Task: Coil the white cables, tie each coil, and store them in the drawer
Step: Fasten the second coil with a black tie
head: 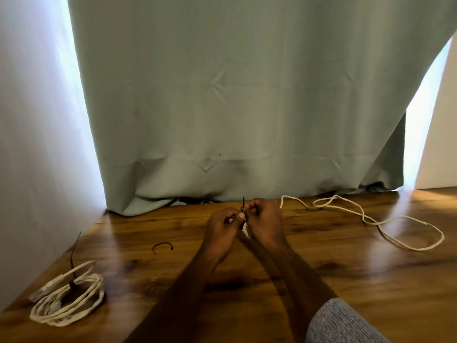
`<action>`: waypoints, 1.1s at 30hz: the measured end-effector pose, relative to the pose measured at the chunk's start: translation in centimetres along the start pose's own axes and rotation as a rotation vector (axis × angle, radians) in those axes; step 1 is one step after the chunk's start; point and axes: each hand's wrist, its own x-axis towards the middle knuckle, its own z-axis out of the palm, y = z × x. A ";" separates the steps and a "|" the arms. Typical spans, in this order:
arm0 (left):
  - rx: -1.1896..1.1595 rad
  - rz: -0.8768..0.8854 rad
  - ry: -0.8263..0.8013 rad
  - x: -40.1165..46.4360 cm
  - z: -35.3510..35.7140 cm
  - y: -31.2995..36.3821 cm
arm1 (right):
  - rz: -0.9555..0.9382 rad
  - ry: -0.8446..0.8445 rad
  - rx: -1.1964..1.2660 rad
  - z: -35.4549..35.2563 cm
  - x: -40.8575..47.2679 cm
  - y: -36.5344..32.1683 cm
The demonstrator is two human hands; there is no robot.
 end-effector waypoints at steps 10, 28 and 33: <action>-0.151 0.063 -0.012 0.0 0.4 0.1 | 0.115 0.014 0.175 0.5 -0.1 -0.2; -0.245 -0.059 0.106 -0.6 0.9 0.2 | 0.105 0.047 0.423 0.5 0.0 0.5; -0.276 -0.072 0.121 -0.4 0.9 0.6 | 0.042 0.059 0.432 -0.2 0.0 0.7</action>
